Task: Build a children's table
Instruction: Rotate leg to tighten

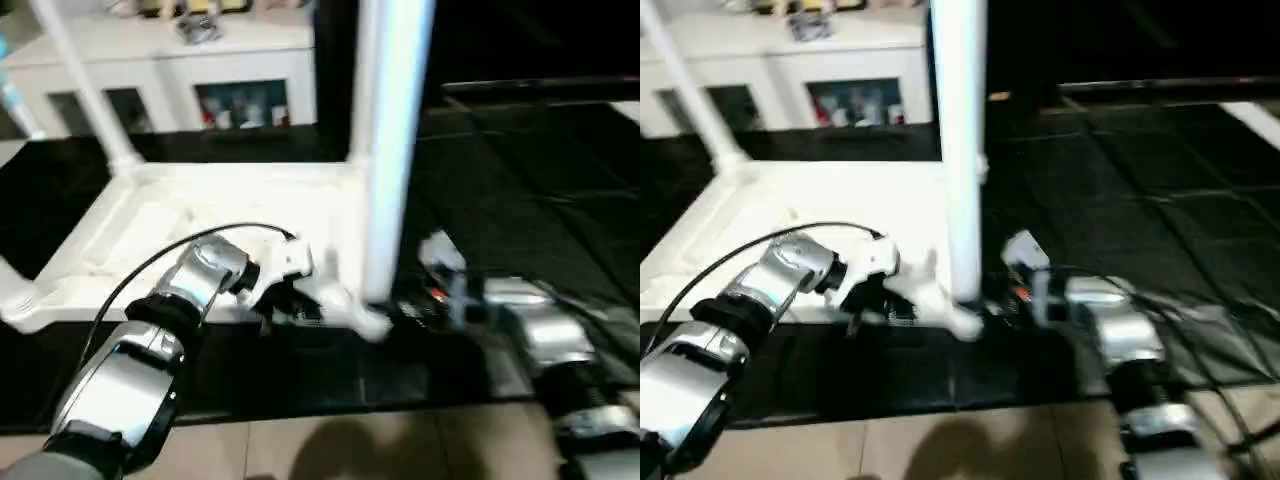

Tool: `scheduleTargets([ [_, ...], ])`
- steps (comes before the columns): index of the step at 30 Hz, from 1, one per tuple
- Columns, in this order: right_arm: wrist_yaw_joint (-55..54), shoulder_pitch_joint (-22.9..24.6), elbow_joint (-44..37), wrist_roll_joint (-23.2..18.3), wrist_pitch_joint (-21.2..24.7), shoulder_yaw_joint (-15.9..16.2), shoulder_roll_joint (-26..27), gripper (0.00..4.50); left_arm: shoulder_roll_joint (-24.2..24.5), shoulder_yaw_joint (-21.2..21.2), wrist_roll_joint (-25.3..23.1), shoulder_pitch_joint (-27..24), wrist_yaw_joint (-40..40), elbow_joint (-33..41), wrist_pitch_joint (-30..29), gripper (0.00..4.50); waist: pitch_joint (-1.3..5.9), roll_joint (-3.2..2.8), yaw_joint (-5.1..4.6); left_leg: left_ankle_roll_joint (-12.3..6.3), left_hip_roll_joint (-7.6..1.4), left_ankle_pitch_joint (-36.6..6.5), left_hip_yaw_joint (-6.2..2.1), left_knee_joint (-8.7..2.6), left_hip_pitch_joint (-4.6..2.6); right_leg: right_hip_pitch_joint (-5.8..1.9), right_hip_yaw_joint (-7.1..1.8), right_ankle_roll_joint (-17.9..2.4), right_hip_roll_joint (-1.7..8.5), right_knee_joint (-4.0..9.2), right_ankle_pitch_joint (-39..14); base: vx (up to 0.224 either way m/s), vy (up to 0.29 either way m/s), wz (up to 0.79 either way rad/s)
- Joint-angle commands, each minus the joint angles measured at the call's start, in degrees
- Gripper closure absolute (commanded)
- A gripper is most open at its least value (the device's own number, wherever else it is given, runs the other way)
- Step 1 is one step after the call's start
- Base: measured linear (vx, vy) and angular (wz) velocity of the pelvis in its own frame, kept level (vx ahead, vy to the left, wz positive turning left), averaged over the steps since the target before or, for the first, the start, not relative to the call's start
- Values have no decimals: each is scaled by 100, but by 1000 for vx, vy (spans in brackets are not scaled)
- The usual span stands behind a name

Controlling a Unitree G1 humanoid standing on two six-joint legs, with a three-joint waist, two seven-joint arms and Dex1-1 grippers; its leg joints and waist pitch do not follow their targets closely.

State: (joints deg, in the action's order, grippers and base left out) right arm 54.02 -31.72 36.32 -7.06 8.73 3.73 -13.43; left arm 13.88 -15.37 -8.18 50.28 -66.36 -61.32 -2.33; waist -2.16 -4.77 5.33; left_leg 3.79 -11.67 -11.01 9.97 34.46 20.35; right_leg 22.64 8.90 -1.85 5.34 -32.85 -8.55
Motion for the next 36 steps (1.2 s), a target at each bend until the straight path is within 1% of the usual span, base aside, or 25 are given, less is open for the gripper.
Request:
scheduleTargets([
  [1,-722,-197,361,116,357,218,597,253,-454,427,369,350,915,89,-375,450,308,46,-106,-148,-81,-1741,-106,-387,-67,-281,-160,-280,369,633,-3178,0,0,0],
  [2,-1064,-353,501,144,435,171,775,254,-561,534,435,412,1218,69,-534,450,315,43,-147,-151,-83,-1758,-118,-392,-55,-299,-154,-282,370,630,-3152,0,0,0],
  [3,-1388,-512,647,172,504,136,946,254,-661,618,491,464,1454,59,-650,450,329,85,-209,-180,-93,-1745,-132,-407,-24,-326,-164,-310,370,616,-3001,0,0,0],
  [4,-1814,-726,855,243,521,128,1149,254,-799,727,562,540,1761,48,-784,450,343,88,-260,-229,-95,-1666,-138,-411,-3,-335,-188,-399,386,587,-2796,0,0,0],
  [5,-1814,-726,855,243,521,128,1149,254,-799,727,562,540,1761,48,-784,450,345,71,-287,-246,-96,-1621,-137,-409,15,-336,-203,-467,387,559,-2686,0,0,0],
  [6,-2128,-891,1037,329,495,132,1281,254,-901,796,601,595,1946,71,-879,450,372,130,-293,-343,-84,-1474,-104,-394,-8,-324,-235,-546,383,570,-2465,0,0,0],
  [7,-2236,-953,1112,363,484,130,1324,254,-933,810,609,614,1982,86,-911,450,383,167,-294,-390,-78,-1324,-96,-383,14,-336,-256,-626,398,526,-2285,0,0,0],
  [8,-2237,-989,1165,366,430,130,1351,254,-952,811,603,625,2001,99,-914,450,406,122,-283,-474,-80,-1014,-99,-383,58,-363,-280,-764,403,459,-1962,0,0,0],
  [9,-2237,-989,1165,366,430,130,1351,254,-952,811,603,625,2001,99,-914,450,420,122,-264,-587,-90,-839,-79,-363,44,-340,-298,-854,392,438,-1668,0,0,0],
  [10,-2207,-1030,1247,378,261,94,1389,254,-960,768,534,630,1991,123,-837,450,425,126,-258,-638,-89,-760,-72,-357,49,-344,-307,-915,393,418,-1517,0,0,0],
  [11,-2144,-1026,1246,349,206,67,1399,254,-941,732,487,617,1979,129,-787,450,438,170,-241,-731,-91,-634,-65,-344,80,-357,-311,-987,400,372,-1348,0,0,0],
  [12,-2137,-1038,1269,348,174,30,1421,221,-938,727,440,607,1991,140,-784,450,443,150,-202,-809,-94,-469,-54,-330,87,-354,-319,-1003,408,356,-1191,0,0,0],
  [14,-2062,-1016,1243,336,175,3,1420,187,-886,659,322,557,1967,156,-714,450,433,153,-177,-903,-106,-322,-60,-325,102,-357,-317,-1034,395,329,-1030,0,0,0],
  [15,-2001,-993,1229,368,65,20,1407,184,-851,633,283,521,1958,177,-694,450,430,153,-165,-918,-117,-333,-59,-326,92,-355,-316,-1037,401,325,-1047,0,0,0],
  [16,-1995,-972,1212,413,22,51,1386,177,-826,625,277,496,1939,194,-681,450,427,104,-160,-904,-118,-359,-62,-323,88,-351,-314,-1037,407,324,-1080,0,0,0],
  [18,-2025,-919,1219,461,-150,84,1322,151,-745,589,244,423,1867,250,-626,450,423,129,-166,-838,-127,-474,-60,-334,79,-348,-322,-1026,402,338,-1182,0,0,0],
  [19,-1931,-898,1210,396,-82,44,1298,142,-700,564,219,392,1826,265,-583,450,415,103,-166,-824,-130,-529,-63,-339,73,-344,-321,-1027,400,342,-1233,0,0,0],
  [23,-1720,-754,1055,336,-279,-30,1142,107,-508,490,152,268,1558,286,-293,450,404,111,-173,-752,-130,-705,-59,-352,75,-347,-321,-959,394,370,-1427,0,0,0],
  [26,-1577,-610,816,432,-347,56,899,87,-353,404,115,162,1202,294,-10,450,412,104,-165,-750,-142,-689,-63,-355,68,-342,-332,-975,391,347,-1318,0,0,0],
  [27,-1408,-568,736,404,-327,75,825,61,-311,371,107,136,1103,290,61,450,417,106,-147,-780,-145,-701,-53,-348,65,-348,-331,-990,377,341,-1250,0,0,0],
  [28,-1254,-539,680,400,-343,101,735,61,-265,329,100,103,977,297,176,450,417,106,-135,-787,-150,-686,-57,-347,66,-344,-336,-1008,387,332,-1212,0,0,0],
  [30,-794,-466,572,407,-660,184,480,46,-148,213,53,22,698,333,369,450,418,107,-102,-806,-162,-724,-55,-344,71,-338,-336,-1037,391,321,-1166,0,0,0],
  [32,-552,-446,522,314,-810,111,327,23,-53,121,13,-47,458,373,573,450,421,103,-71,-804,-168,-776,-50,-343,59,-331,-346,-1029,404,328,-1199,0,0,0],
  [33,-426,-443,512,258,-891,51,244,15,-11,92,20,-76,292,393,648,450,423,120,-34,-793,-168,-774,-45,-343,57,-333,-351,-1028,408,324,-1234,0,0,0],
  [36,-45,-420,440,150,-791,-1,33,4,84,24,54,-140,-129,467,788,450,426,105,34,-766,-198,-717,-47,-344,38,-302,-364,-1053,403,304,-1190,0,0,0],
])
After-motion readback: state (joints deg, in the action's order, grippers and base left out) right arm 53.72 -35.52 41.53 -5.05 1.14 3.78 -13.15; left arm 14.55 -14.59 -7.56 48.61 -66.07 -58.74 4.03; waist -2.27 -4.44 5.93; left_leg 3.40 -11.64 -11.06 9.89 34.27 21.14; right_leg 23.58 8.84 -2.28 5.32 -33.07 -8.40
